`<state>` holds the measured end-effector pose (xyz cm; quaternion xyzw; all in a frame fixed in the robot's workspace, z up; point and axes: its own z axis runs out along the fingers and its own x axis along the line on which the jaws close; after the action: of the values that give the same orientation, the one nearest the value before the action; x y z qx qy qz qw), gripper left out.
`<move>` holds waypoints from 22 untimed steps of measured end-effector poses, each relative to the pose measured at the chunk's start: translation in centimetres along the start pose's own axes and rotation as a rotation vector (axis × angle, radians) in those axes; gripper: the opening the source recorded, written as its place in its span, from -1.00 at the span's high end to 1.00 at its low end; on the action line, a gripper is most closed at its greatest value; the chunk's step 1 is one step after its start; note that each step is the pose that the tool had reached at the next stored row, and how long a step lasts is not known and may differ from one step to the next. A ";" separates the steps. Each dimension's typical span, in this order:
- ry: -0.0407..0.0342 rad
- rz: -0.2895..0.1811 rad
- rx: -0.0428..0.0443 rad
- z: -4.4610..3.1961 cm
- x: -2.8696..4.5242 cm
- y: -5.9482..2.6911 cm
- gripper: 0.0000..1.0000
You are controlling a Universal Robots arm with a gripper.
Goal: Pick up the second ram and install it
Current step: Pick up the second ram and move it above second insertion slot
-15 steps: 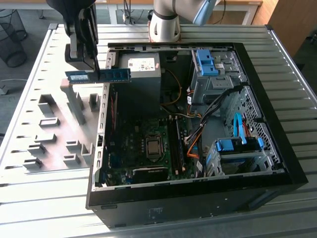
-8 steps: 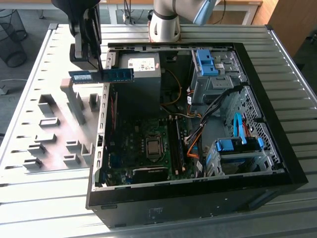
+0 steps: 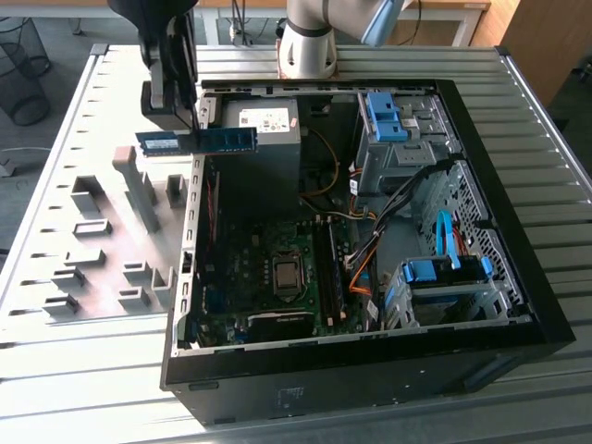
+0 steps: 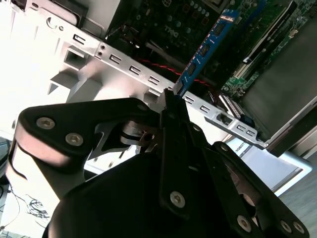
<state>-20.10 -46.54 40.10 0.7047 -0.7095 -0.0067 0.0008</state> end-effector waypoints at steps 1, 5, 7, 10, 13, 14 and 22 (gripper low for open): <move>0.0000 0.000 0.0000 0.00 0.00 -0.14 0.73; 0.0000 0.000 0.0000 -0.01 -0.01 -0.64 0.73; 0.0000 0.000 0.0000 -0.01 -0.01 -0.90 0.73; 0.0000 0.000 0.0000 -0.02 -0.01 -1.27 0.73; -0.0001 0.000 0.0000 -0.02 -0.01 -1.61 0.73; 0.0000 0.000 0.0000 -0.02 -0.01 -1.72 0.73; -0.0001 0.000 0.0000 -0.02 -0.02 -2.51 0.73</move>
<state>-17.59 -46.54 40.09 0.7047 -0.7095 -0.0068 0.0008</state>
